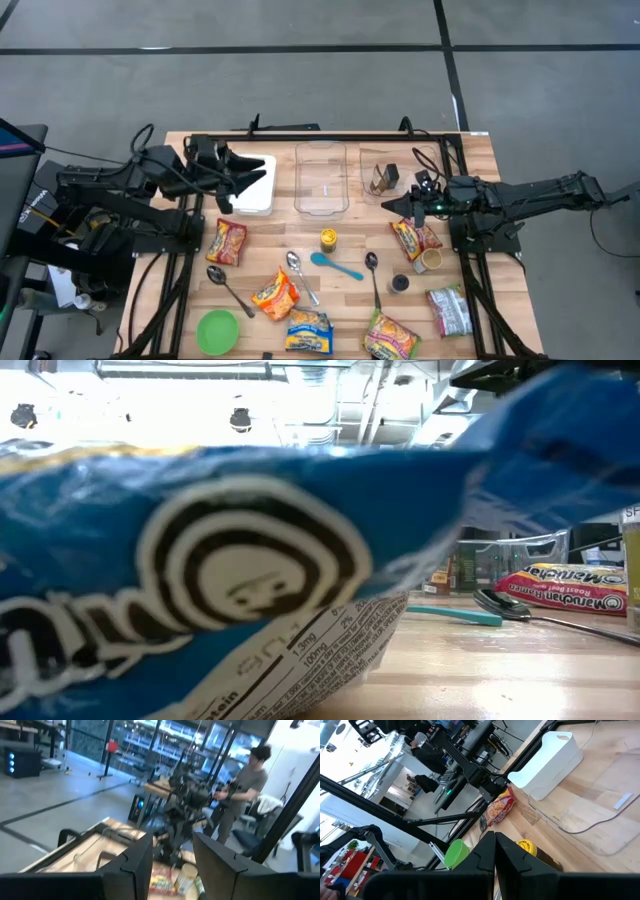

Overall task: Pick & Place Food Item
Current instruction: Put the orange noodle pack into the left transparent bin

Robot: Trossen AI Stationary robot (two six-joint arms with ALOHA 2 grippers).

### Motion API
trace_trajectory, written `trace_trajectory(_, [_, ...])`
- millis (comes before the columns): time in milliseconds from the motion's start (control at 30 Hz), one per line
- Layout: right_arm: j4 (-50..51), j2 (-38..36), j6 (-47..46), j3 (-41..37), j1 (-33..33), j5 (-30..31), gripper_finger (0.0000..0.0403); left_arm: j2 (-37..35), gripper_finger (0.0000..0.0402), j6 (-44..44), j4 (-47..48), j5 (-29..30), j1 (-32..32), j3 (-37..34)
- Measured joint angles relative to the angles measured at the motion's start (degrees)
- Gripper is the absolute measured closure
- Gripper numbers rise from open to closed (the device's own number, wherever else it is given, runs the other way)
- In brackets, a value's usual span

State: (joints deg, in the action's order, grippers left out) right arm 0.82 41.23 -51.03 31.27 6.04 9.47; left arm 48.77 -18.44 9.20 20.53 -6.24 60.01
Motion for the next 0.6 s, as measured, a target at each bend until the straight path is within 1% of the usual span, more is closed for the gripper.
trace_trajectory(67, [-0.02, 0.26, 0.02, 0.0, 0.0, 0.0, 0.0403, 0.0, 0.0266, -0.07, -1.51, 0.0, -0.01, 0.02])
trace_trajectory(233, [0.01, 0.38, 0.21, 0.0, 0.0, 0.0, 0.0403, 0.01, 0.0266, -0.57, -0.62, 0.0, -0.35, 0.02])
trace_trajectory(367, [0.0, 0.44, 0.42, 0.0, 0.0, 0.0, 0.0403, 0.0, 0.0266, -4.49, 2.36, -1.58, -1.17, 0.02])
trace_trajectory(433, [0.02, 0.44, 0.46, 0.0, 0.0, 0.0, 0.0403, 0.02, 0.0266, -7.27, 3.74, -4.31, -1.52, 0.02])
trace_trajectory(600, [0.02, 0.44, 0.52, 0.0, 0.0, 0.0, 0.0403, 1.02, 0.0266, -12.42, 9.12, -14.47, -3.03, 0.02])
